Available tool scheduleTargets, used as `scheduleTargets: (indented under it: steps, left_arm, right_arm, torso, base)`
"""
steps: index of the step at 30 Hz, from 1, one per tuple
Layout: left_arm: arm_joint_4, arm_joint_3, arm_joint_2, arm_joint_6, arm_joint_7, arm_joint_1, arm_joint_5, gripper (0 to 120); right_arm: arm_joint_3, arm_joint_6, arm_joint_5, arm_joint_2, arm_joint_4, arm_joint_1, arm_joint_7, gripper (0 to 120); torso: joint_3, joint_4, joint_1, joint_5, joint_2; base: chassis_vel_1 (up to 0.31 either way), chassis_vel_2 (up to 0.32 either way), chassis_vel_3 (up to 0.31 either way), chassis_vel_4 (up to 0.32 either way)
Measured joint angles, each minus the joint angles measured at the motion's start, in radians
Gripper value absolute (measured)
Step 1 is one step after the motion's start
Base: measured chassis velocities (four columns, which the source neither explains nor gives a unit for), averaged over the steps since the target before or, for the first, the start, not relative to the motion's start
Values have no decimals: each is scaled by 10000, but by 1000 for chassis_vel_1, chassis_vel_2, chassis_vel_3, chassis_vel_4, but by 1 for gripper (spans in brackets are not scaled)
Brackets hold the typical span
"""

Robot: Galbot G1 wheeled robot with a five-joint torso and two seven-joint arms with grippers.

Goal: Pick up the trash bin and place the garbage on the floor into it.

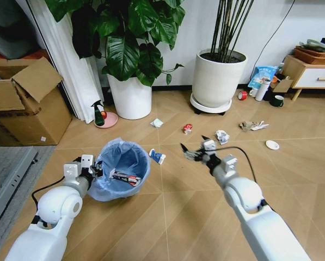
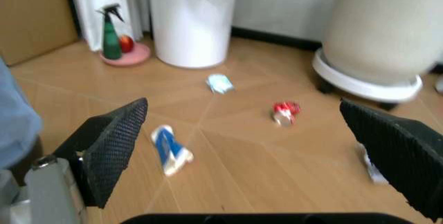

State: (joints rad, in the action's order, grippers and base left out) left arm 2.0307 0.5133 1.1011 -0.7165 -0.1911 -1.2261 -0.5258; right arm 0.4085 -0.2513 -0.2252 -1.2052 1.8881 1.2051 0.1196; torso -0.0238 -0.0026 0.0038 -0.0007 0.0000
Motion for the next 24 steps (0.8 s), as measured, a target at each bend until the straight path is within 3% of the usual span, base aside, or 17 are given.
scheduleTargets:
  steps: [14,24]
  left_arm:
    - [136,-104,-42,79,1,-39,29,0]
    - [166,-174,-45,123,-31,-24,62,0]
  right_arm:
    - [103,353,225,-536,-485,-113,37,100]
    - [12,427,227,-518,-624,-243,115,100]
  torso:
    - [0,5,-1,0,1]
    - [-4,4,1,5,0]
  base:
    - [-28,23,22,-29]
    - [-150,152,170,-164]
